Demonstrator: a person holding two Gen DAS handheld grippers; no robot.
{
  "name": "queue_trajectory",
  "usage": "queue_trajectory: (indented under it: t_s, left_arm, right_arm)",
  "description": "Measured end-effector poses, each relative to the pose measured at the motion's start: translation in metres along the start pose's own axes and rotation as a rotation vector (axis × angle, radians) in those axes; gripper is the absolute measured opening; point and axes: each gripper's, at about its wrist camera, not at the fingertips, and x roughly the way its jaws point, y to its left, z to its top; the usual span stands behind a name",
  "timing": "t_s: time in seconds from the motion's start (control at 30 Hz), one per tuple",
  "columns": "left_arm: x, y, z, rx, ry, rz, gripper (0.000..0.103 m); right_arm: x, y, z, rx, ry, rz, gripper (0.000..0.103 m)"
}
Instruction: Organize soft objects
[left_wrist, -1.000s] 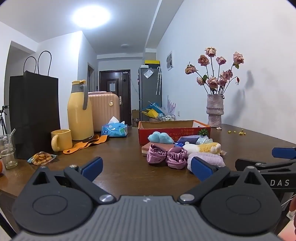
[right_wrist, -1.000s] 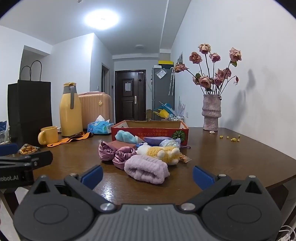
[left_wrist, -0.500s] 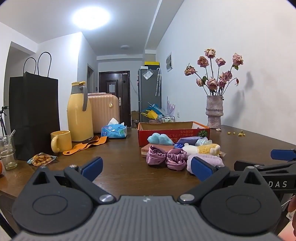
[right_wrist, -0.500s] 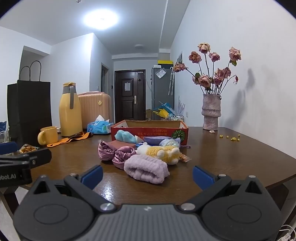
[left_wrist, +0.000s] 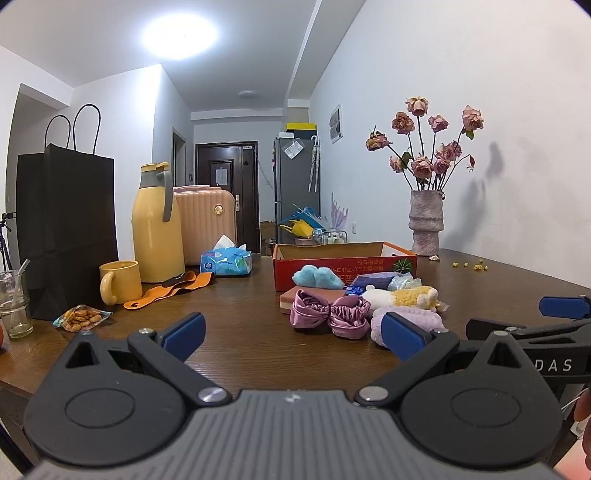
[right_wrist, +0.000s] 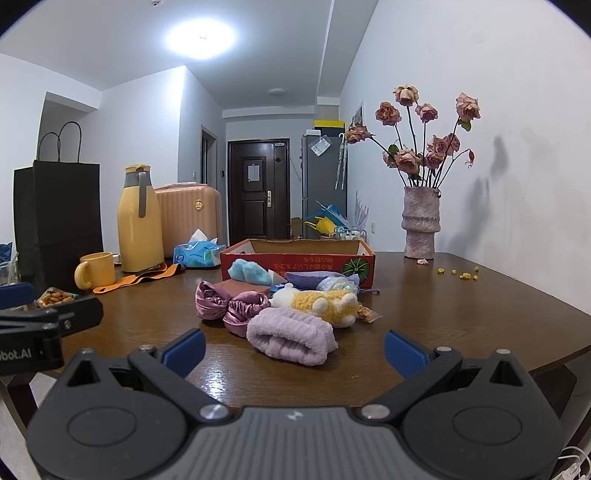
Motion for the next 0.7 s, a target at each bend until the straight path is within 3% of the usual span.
queue_trajectory:
  t_s: [0.7]
  left_arm:
    - [-0.0028,0.0039,0.0014,0.003,-0.011,0.002,0.103]
  right_arm:
    - [-0.0007,-0.0017,0.0014,0.003,-0.004,-0.009,0.103]
